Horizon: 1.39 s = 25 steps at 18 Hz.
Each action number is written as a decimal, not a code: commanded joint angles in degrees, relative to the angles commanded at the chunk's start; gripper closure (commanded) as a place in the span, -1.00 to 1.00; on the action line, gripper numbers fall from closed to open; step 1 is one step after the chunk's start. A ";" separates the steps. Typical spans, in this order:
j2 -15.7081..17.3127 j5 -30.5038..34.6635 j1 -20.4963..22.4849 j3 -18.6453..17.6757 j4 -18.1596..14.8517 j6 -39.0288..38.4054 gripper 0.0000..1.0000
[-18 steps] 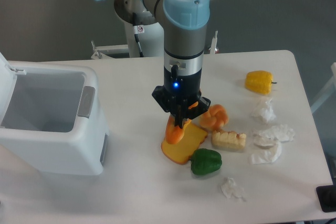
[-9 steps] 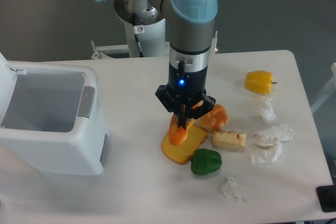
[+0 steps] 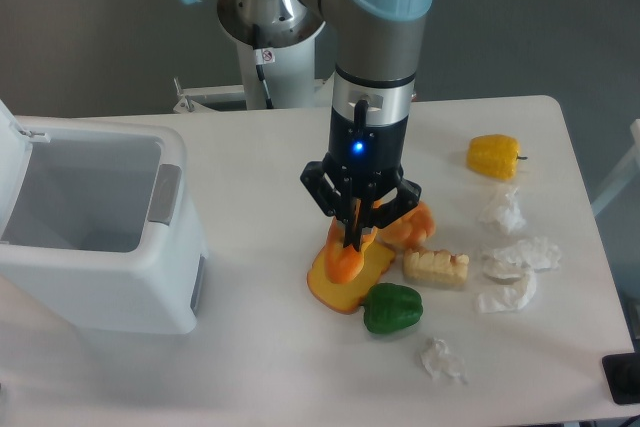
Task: Place the long bread in the trash can
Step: 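Lower the gripper onto the orange bread roll and close it, then lift the gripped orange bread roll up off the table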
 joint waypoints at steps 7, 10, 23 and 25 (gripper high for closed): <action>3.77 -6.94 0.09 0.88 3.87 -6.43 0.99; 4.57 -9.49 0.00 1.14 4.57 -6.43 0.99; 11.24 -15.39 0.00 1.23 7.91 -11.87 0.99; 13.44 -15.39 -0.17 0.62 7.82 -13.19 0.99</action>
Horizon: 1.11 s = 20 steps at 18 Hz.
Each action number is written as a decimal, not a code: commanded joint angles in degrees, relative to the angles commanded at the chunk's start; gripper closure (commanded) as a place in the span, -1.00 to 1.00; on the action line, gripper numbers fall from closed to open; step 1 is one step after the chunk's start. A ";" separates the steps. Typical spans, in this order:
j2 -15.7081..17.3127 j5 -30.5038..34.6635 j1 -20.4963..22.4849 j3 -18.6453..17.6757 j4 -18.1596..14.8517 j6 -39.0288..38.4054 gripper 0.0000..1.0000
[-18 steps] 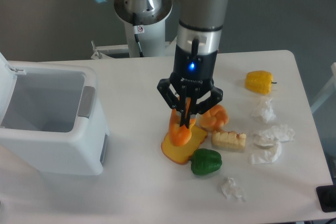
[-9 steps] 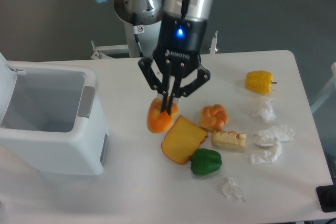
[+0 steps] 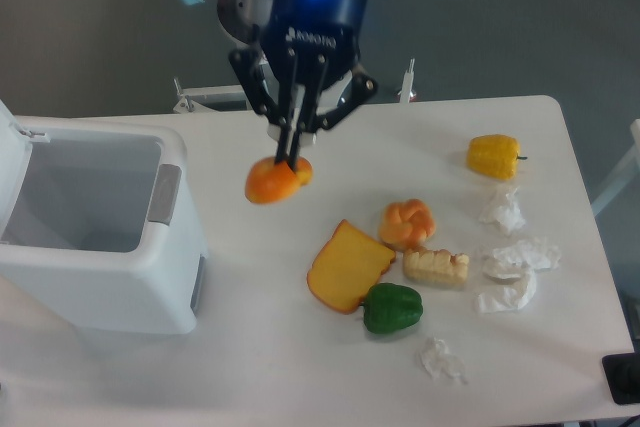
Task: Place the long bread in the trash can
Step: 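Lift the gripped orange bread roll up off the table, then carry the orange bread roll over to the white trash bin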
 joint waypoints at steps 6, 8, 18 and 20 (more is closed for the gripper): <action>2.12 -0.52 -0.35 -0.09 0.00 -2.20 0.99; 2.38 -2.10 -0.96 -0.35 0.00 -3.60 0.99; 2.03 -8.25 -4.13 0.44 0.35 -5.10 1.00; 1.86 -9.75 -4.48 0.44 0.35 -5.02 1.00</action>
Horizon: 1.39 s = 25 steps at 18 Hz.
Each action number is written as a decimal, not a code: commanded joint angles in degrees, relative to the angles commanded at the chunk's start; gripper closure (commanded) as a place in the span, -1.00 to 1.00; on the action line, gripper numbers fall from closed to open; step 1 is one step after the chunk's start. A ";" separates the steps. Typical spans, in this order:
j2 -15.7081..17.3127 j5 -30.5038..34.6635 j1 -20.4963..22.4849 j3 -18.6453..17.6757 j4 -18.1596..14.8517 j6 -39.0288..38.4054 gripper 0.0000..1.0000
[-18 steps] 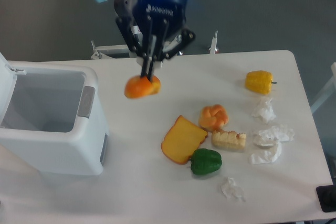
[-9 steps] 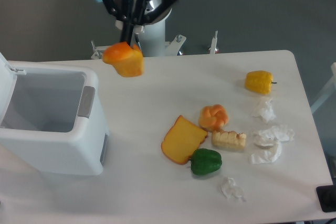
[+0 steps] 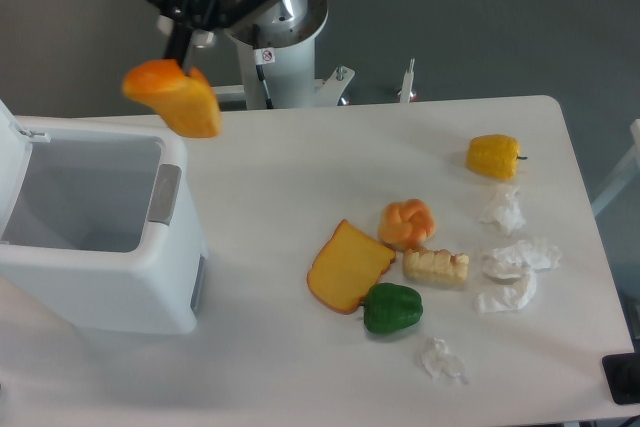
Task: Place the long bread in the trash can
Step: 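Carry the orange bread roll over to the white trash bin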
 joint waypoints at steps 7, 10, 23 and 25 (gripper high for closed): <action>-0.17 -0.71 -1.23 -0.26 0.00 -0.09 0.99; -0.97 -1.67 -2.11 0.00 0.09 0.17 1.00; -4.48 -2.82 -5.45 0.00 2.19 0.53 0.99; -4.48 -2.73 -5.54 0.00 2.55 0.53 0.99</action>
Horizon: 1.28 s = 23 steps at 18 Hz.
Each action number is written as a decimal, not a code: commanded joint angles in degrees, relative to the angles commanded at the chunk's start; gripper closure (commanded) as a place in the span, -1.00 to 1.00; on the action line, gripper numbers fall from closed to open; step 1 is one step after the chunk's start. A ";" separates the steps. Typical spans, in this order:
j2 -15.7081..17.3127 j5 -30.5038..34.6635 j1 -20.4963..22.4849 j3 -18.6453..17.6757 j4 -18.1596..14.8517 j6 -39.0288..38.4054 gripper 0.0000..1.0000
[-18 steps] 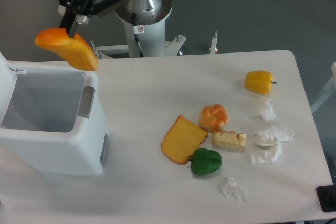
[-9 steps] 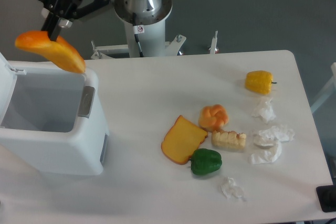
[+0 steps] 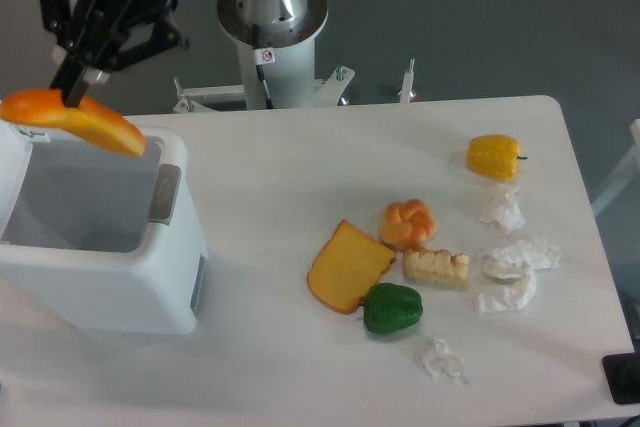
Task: Place the long bread in the trash can
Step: 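Carry the orange bread roll over to the white trash bin, then lower the orange bread roll into the bin opening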
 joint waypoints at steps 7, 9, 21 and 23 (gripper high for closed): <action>-0.61 0.00 -1.41 -1.23 0.27 -0.18 0.99; -1.23 -0.09 -1.76 -1.32 0.18 -0.18 0.91; -3.16 -0.09 -2.90 -2.46 0.18 -0.35 0.94; -3.51 -0.09 -3.34 -2.64 0.18 -0.35 0.94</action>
